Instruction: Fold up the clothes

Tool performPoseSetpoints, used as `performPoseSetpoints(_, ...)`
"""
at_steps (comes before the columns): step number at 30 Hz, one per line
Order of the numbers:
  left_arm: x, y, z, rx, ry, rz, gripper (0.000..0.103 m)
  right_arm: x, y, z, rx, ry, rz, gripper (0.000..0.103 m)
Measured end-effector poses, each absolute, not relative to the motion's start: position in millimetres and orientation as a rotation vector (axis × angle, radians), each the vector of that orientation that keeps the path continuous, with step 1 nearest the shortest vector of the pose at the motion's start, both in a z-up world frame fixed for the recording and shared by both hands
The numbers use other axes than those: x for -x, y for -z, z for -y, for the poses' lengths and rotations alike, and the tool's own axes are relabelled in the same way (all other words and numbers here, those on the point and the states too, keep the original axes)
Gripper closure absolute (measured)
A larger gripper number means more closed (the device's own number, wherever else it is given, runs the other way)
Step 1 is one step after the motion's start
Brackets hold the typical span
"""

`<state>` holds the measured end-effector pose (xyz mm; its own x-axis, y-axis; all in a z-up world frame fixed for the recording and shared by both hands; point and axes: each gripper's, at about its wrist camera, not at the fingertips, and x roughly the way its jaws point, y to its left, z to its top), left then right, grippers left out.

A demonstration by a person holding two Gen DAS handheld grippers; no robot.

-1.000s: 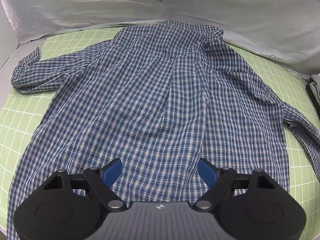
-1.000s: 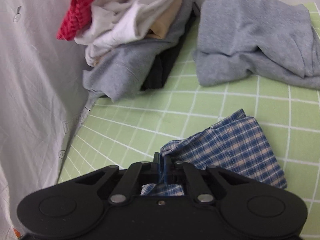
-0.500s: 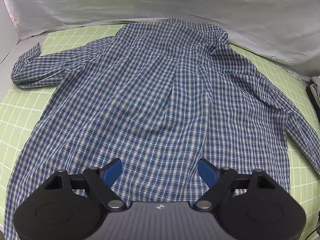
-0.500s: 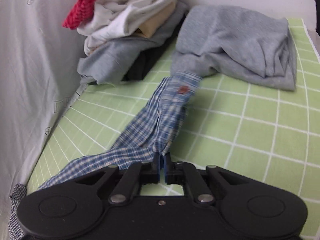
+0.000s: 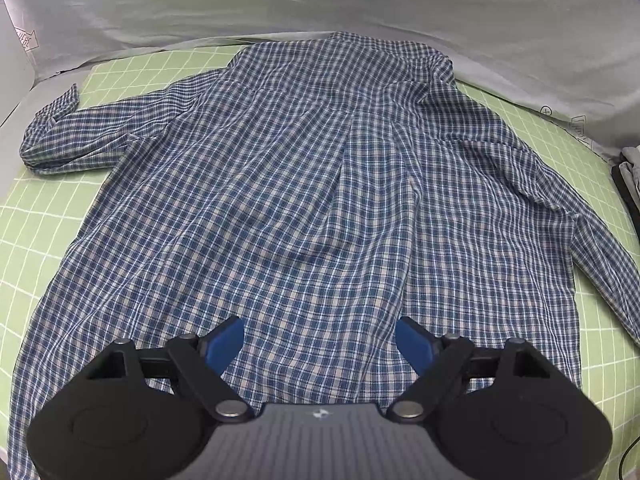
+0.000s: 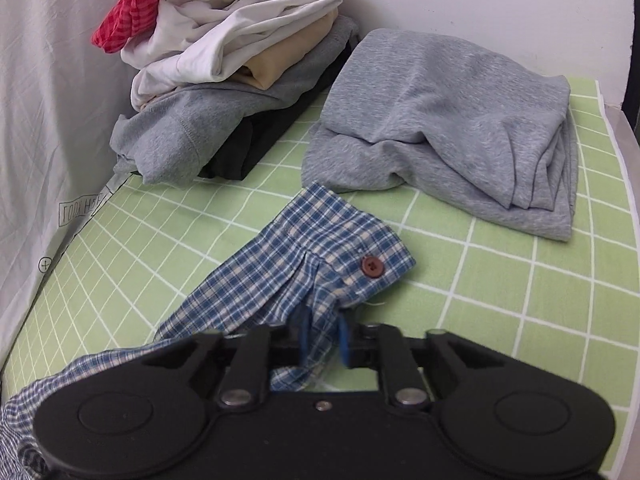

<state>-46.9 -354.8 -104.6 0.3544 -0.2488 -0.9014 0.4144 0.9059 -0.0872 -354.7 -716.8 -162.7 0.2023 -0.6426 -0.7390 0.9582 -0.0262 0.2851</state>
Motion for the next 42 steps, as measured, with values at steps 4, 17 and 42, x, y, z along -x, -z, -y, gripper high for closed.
performPoseSetpoints(4, 43.3, 106.9, 349.3, -0.156, 0.409, -1.14, 0.019, 362.9, 159.0, 711.5, -0.805, 1.436, -0.489, 0.099)
performPoseSetpoints(17, 17.3, 133.5, 349.8, -0.189, 0.334, -1.23, 0.019, 280.2, 123.5, 702.6, -0.436, 1.323, -0.607, 0.042)
performPoseSetpoints(42, -8.8, 164.6, 369.8, -0.225, 0.29, -1.268, 0.008, 121.0, 147.0, 640.5, -0.456, 0.574, -0.661, 0.1)
